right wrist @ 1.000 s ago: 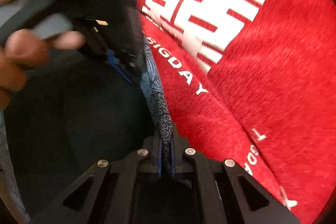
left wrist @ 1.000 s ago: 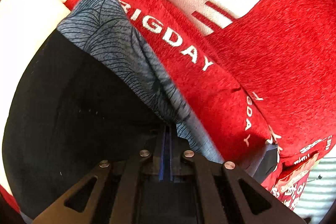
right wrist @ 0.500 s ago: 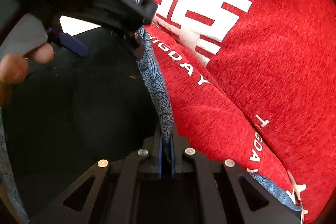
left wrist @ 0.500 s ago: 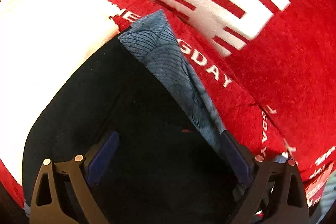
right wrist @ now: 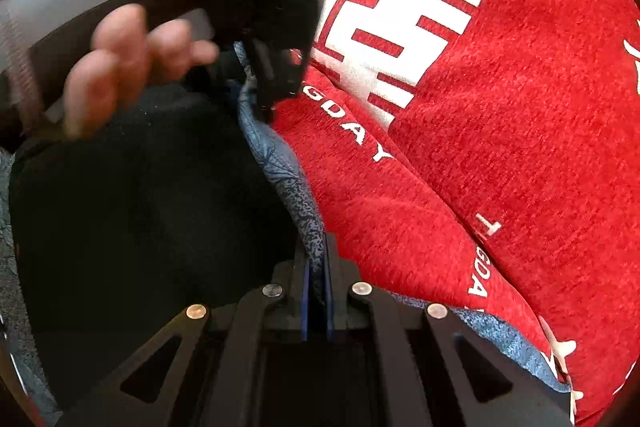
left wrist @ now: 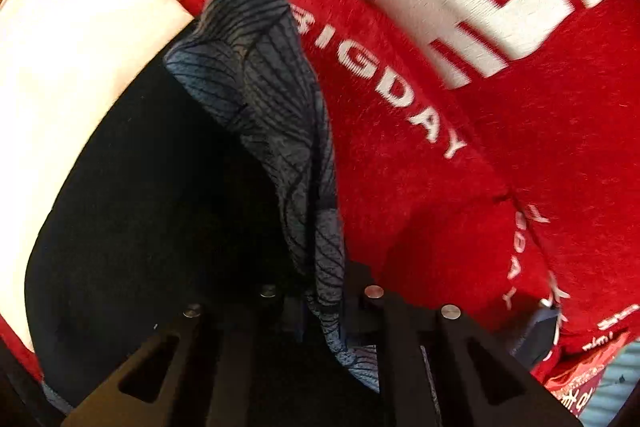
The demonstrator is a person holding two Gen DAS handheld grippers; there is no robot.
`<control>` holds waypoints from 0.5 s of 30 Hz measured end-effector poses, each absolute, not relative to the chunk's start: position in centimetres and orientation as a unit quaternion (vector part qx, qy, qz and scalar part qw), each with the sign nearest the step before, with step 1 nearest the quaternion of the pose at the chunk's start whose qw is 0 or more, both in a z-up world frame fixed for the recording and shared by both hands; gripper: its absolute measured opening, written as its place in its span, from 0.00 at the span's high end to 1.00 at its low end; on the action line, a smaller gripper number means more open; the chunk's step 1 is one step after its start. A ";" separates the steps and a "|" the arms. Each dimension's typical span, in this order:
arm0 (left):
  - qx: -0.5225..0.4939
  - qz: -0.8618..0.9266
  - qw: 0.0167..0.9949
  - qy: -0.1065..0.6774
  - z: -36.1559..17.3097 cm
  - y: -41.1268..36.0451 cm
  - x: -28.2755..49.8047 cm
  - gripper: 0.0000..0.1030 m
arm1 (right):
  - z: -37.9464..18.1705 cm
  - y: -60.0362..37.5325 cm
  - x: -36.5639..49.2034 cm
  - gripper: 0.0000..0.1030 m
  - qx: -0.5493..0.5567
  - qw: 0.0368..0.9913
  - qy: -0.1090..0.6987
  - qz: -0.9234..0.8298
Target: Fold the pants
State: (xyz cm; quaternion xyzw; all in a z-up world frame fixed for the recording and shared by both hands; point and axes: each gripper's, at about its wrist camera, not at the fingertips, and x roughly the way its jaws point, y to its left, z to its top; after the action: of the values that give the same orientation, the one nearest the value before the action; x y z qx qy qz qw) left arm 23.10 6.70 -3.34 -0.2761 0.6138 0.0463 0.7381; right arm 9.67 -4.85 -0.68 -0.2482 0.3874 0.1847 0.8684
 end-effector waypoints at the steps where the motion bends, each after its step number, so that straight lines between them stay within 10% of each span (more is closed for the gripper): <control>1: -0.279 0.036 0.748 0.602 -2.7 6.8 22.5 0.88 | -0.5 -4.9 9.5 0.94 -0.249 0.869 0.386 0.182; 15: -0.269 -0.114 0.812 0.504 4.5 9.5 7.1 0.88 | 7.2 -6.2 -1.4 0.94 -0.217 0.902 0.341 0.153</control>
State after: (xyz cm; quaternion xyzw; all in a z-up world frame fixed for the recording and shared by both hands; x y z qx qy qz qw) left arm 7.07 9.48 4.52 -0.2694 0.5044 -0.1139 0.8124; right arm -1.39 -6.18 7.16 -0.2171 0.3412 0.1527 0.9017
